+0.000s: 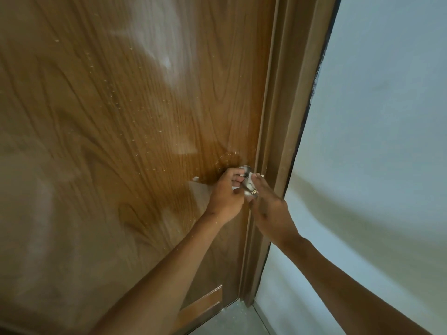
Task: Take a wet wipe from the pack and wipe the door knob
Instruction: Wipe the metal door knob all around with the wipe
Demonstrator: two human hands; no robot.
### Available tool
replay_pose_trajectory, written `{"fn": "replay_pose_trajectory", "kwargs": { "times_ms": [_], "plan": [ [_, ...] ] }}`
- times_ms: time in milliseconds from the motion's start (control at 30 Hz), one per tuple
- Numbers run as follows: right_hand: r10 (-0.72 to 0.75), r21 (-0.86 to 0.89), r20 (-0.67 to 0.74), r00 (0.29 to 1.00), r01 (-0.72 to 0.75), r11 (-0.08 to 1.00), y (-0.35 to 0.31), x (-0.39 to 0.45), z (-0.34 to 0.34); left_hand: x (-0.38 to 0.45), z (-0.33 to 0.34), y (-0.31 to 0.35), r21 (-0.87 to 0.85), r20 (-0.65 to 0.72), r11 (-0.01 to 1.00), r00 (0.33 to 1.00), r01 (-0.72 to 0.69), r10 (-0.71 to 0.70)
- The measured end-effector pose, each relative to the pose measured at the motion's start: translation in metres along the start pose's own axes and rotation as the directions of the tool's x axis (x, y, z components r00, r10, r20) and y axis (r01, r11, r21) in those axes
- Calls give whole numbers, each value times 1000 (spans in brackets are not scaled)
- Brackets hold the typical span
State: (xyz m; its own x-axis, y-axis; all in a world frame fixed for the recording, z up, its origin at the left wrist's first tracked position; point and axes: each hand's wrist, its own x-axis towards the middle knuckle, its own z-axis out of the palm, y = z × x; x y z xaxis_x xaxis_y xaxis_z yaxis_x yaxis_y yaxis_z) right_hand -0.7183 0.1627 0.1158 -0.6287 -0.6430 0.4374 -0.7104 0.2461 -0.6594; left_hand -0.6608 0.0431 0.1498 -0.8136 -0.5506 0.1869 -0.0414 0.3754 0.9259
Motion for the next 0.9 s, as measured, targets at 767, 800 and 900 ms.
{"fn": "replay_pose_trajectory", "kwargs": {
  "times_ms": [767,800,900],
  "plan": [
    [131,390,-74,989,-93,916,-17,-2,-1,-2,-3,-2,-15,-7,1000,1000,-11,11],
    [103,355,-75,992,-70,932,-12,-1,-1,-2,-3,-3,-22,-6,1000,1000,-10,10],
    [160,373,-21,987,-141,917,-7,12,-6,0,-3,-3,-18,-10,1000,1000,-4,3]
  ]
}}
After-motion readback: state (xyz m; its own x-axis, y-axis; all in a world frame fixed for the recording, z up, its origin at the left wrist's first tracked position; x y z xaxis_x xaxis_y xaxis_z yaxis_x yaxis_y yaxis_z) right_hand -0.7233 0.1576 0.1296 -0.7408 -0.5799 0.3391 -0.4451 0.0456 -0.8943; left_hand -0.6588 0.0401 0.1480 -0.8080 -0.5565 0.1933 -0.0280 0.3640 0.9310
